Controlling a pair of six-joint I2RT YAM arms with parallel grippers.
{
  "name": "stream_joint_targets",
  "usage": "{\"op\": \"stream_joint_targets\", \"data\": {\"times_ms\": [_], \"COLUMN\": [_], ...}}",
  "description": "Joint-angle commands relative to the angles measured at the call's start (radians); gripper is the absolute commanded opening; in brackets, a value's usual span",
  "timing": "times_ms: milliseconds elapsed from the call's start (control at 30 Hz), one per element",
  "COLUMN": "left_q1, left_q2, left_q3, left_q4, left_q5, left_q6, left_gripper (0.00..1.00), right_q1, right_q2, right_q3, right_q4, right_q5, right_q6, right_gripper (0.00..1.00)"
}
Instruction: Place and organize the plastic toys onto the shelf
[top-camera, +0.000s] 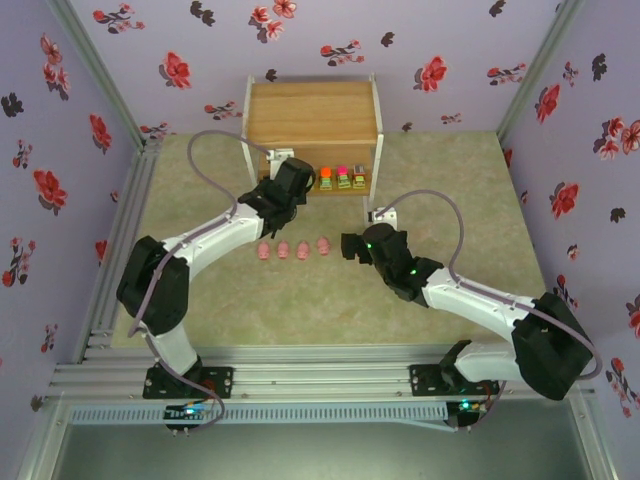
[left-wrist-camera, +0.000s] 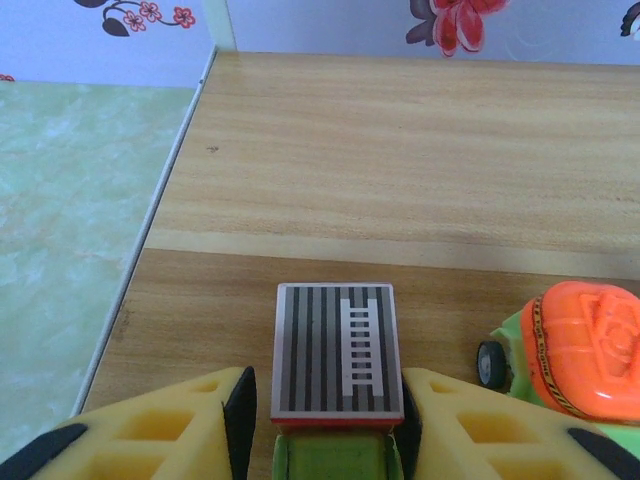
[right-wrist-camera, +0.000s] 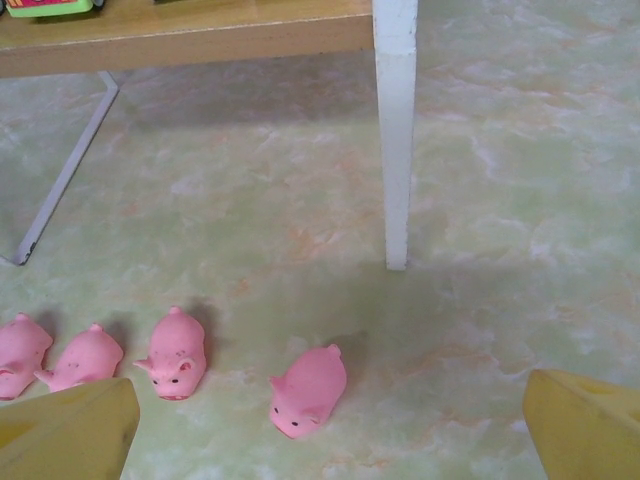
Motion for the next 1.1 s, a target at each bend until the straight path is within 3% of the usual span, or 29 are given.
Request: {"op": "stream_joint_targets", "data": {"times_ms": [0,433,1067], "left_q1": [0.001,-0.025,-0.160], "left_q2": [-0.040,-0.083,-0.250], "left_q3": [-0.013,-0.043,-0.189], "left_q4": [0.021,0.022,-0.004], "left_q5": [-0.015,-0.033,-0.117], "left_q6": [0.014,0.001,0.012], "left_gripper": [0.44,0.45,0.48], "right_q1": [-0.008,-0.007,-0.009], "right_q2": [0.011,0.009,0.004], "right_q3": [0.016,0.017,0.014], "right_q4": [0.015,0.014,0.014], "right_q5": [-0.008,-0.010,-0.004], "right_q6": [0.009,0.009,0.005], "right_gripper": [0.99,0.99,0.99]}}
